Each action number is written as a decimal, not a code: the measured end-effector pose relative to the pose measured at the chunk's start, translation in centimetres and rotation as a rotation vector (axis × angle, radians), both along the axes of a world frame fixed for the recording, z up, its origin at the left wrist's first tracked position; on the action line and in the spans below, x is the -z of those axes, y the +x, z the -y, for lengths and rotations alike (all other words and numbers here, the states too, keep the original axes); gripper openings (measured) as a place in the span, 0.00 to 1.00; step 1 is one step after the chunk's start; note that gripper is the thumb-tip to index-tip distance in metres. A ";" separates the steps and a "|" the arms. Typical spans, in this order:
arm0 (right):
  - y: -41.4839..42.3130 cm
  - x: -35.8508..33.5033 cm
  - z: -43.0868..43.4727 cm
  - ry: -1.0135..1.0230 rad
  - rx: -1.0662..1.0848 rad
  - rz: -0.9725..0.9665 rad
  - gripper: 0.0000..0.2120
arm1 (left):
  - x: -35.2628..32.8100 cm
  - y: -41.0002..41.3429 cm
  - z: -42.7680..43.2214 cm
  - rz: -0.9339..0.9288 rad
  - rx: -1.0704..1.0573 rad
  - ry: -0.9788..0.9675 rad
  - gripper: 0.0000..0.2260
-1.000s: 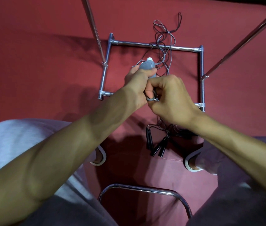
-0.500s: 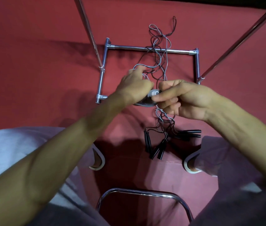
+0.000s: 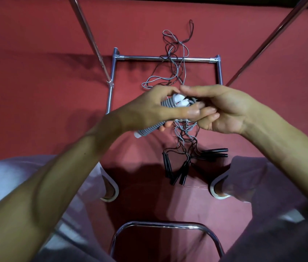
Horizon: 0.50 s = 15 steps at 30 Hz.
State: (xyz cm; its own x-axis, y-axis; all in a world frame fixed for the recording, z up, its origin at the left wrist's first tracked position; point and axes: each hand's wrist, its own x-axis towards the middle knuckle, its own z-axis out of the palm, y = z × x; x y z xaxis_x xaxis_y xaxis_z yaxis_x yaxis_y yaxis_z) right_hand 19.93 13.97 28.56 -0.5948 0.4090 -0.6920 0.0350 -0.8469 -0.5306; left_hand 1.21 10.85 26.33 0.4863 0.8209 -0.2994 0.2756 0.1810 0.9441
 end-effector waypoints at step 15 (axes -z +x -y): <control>-0.8 2.6 0.5 0.741 -0.090 0.637 0.16 | 2.3 -1.5 0.8 -0.711 0.070 0.654 0.14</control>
State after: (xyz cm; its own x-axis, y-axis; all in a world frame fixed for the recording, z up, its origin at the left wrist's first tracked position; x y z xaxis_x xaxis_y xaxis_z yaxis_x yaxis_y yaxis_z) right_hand 19.10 13.49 25.95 -0.2493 0.8405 -0.4810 0.5472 -0.2875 -0.7861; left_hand -0.28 10.05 24.01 0.4219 0.9059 -0.0373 0.8116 -0.3590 0.4608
